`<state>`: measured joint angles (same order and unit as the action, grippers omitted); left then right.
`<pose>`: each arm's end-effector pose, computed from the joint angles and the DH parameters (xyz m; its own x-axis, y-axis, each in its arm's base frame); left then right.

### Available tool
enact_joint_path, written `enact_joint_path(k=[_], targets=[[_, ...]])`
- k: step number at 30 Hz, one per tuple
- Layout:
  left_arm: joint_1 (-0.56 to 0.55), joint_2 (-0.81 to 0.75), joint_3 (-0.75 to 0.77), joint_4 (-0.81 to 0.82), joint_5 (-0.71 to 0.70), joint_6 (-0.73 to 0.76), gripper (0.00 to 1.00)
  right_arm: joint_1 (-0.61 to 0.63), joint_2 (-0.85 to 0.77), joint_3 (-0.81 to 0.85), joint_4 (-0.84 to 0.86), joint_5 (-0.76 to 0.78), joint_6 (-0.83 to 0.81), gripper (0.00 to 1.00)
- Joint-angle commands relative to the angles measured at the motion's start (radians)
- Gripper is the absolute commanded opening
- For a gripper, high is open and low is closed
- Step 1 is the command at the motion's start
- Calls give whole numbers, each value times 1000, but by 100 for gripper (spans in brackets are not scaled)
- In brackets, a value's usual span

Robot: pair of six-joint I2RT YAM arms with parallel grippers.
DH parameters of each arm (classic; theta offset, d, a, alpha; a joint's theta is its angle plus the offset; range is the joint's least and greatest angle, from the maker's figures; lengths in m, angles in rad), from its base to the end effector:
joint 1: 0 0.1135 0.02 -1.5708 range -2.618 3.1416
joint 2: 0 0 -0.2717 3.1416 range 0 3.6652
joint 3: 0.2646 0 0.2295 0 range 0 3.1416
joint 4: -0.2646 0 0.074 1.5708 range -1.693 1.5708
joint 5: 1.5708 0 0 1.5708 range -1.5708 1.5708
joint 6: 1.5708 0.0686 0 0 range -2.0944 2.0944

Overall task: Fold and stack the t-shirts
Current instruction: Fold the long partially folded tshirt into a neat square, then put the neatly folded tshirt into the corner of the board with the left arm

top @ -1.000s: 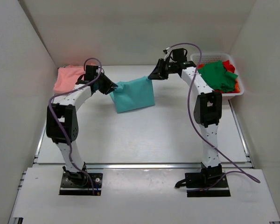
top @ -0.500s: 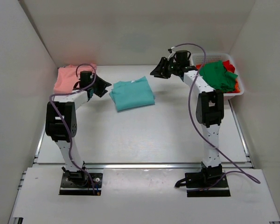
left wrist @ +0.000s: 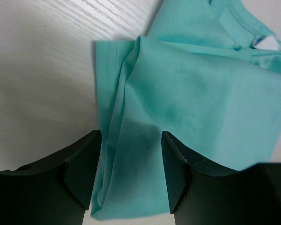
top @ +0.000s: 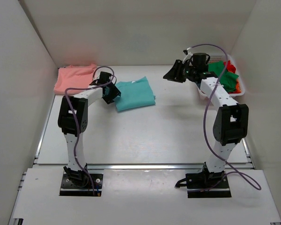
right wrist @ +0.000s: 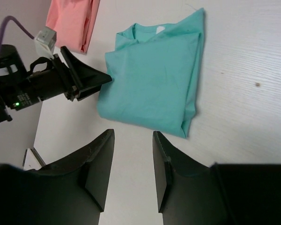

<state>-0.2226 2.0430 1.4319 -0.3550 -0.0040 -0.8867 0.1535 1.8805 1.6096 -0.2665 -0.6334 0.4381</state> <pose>0.4297 -0.0970 0.1602 -0.6765 -0.6415 -0.3618 -0.4837 0.7574 -0.4385 0.4320 0.1079 0.3046 -0.7235 0.2341 -0.6494 -0.3520 0.6841 0.6388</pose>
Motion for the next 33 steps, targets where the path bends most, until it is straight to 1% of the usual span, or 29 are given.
enact_joint_path(k=[1, 3, 4, 6, 7, 8, 9, 10, 11, 12, 13, 14, 15, 16, 18, 19, 21, 22, 25, 27, 29, 33], targets=[[-35, 66, 112, -140, -111, 40, 65, -58, -109, -45, 20, -2, -22, 36], [-61, 137, 262, -255, -168, 71, 65, -84, -164, -94, 27, -6, -21, 35], [-66, 196, 313, -295, -180, 103, 65, -101, -175, -114, 26, -11, -18, 35], [-95, 284, 506, -456, -211, 146, 66, -137, -222, -141, 23, -9, -16, 35], [-103, 345, 551, -525, -215, 169, 66, -147, -231, -161, 24, -28, -6, 35], [-103, 392, 634, -556, -218, 183, 66, -150, -256, -160, 30, -32, -9, 35], [-110, 416, 703, -611, -223, 189, 65, -185, -265, -171, 35, -41, 1, 35], [-118, 452, 735, -631, -225, 204, 64, -190, -279, -177, 29, -40, -7, 35], [-129, 491, 806, -677, -244, 216, 60, -203, -293, -177, 20, -38, -4, 36], [-135, 511, 881, -728, -258, 229, 46, -213, -296, -169, 19, -43, -10, 35], [-138, 548, 962, -769, -257, 230, 26, -229, -294, -168, 35, -49, -4, 36], [-138, 590, 1002, -810, -254, 233, 13, -236, -305, -165, 36, -51, 5, 36], [-132, 626, 1074, -835, -232, 242, 0, -255, -305, -162, 50, -51, 10, 35], [-118, 643, 1129, -861, -217, 246, 0, -265, -310, -157, 55, -70, 25, 35], [-109, 657, 1163, -892, -189, 275, 0, -298, -311, -152, 72, -78, 28, 35], [-100, 654, 1165, -904, -204, 302, 0, -311, -317, -145, 72, -81, 34, 35], [-90, 599, 1135, -894, -250, 346, 0, -330, -322, -139, 72, -84, 42, 34], [-83, 582, 1097, -863, -289, 379, 0, -338, -327, -139, 75, -84, 45, 34], [-55, 467, 1003, -767, -339, 448, 0, -324, -345, -152, 67, -89, 56, 34], [-38, 451, 1003, -743, -396, 489, 0, -306, -354, -171, 75, -91, 56, 34], [-24, 457, 1070, -734, -464, 528, 0, -266, -374, -195, 73, -94, 59, 34], [6, 477, 1165, -707, -544, 597, 0, -212, -419, -263, 75, -91, 53, 32]])
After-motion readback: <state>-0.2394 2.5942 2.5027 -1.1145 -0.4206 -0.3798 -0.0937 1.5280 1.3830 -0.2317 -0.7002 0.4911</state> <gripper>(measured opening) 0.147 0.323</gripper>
